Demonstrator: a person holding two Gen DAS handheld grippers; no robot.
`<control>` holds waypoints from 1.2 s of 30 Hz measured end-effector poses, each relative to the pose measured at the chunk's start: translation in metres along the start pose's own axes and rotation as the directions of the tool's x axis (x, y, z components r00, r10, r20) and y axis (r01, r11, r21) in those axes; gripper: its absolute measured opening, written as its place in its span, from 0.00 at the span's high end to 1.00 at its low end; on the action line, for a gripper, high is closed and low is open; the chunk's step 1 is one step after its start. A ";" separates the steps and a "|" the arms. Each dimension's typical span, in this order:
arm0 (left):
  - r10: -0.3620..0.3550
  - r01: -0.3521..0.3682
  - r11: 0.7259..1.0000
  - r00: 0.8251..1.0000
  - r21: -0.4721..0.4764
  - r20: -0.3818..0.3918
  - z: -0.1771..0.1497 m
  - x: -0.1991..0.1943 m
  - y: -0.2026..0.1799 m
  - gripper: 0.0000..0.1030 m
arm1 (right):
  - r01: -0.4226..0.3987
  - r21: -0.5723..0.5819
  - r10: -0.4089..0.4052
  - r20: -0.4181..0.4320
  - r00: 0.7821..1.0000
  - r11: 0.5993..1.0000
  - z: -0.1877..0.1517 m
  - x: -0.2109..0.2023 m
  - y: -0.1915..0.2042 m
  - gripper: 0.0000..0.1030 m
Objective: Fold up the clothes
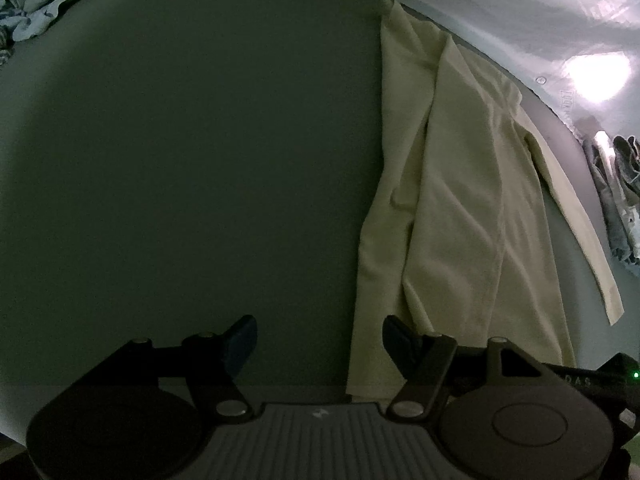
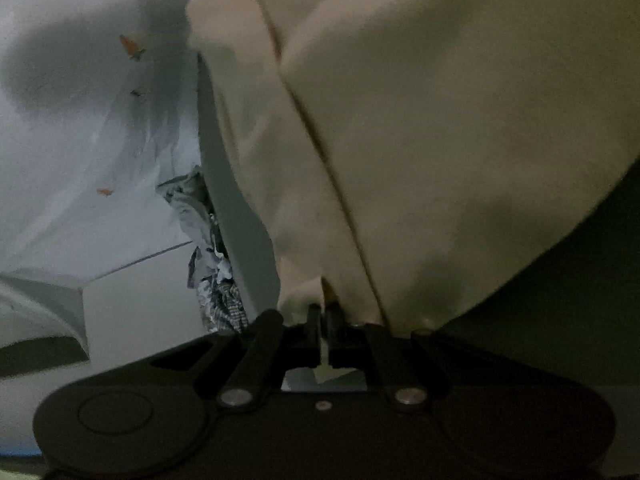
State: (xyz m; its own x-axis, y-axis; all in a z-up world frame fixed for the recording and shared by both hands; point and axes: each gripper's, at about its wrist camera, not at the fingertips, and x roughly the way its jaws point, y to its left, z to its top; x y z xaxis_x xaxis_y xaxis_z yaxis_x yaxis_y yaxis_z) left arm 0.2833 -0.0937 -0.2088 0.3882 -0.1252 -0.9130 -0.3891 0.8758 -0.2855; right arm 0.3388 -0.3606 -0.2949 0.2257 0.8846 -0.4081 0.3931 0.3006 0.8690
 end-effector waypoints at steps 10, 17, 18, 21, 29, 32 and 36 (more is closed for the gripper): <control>-0.006 0.006 1.000 1.000 0.002 0.028 0.014 -0.001 -0.003 0.27 | -0.061 -0.093 0.060 -0.005 0.998 0.994 0.010 -0.009 0.045 0.58; -0.037 0.035 0.999 0.998 0.028 0.059 0.039 0.003 -0.013 0.27 | -0.004 -0.240 0.030 0.106 0.994 0.971 0.023 -0.031 0.074 0.56; -0.049 0.047 0.998 0.997 0.037 0.065 0.045 0.003 -0.016 0.27 | 0.024 -0.257 0.011 0.132 0.991 0.966 0.027 -0.034 0.077 0.56; -0.086 0.081 0.995 0.993 0.064 0.084 0.065 0.006 -0.023 0.27 | 0.100 -0.280 -0.040 0.211 0.977 0.955 0.042 -0.040 0.084 0.61; -0.195 0.173 0.973 0.970 0.152 0.146 0.145 0.028 -0.056 0.28 | 0.221 -0.340 -0.068 0.407 0.911 0.914 0.098 -0.038 0.113 0.69; -0.241 0.211 0.959 0.958 0.187 0.157 0.187 0.046 -0.072 0.29 | 0.281 -0.376 -0.099 0.436 0.895 0.883 0.131 -0.024 0.130 0.68; -0.290 0.258 0.942 0.947 0.214 0.136 0.239 0.083 -0.093 0.33 | 0.336 -0.391 -0.155 0.426 0.891 0.857 0.171 0.000 0.143 0.68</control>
State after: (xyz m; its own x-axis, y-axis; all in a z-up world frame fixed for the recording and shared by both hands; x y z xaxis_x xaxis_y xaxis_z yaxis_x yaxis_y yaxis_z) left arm 0.5516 -0.0737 -0.1886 0.5942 -0.3094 -0.7424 -0.0874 0.8927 -0.4420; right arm 0.5475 -0.3792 -0.2185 0.5200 0.5897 -0.6179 0.0639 0.6946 0.7166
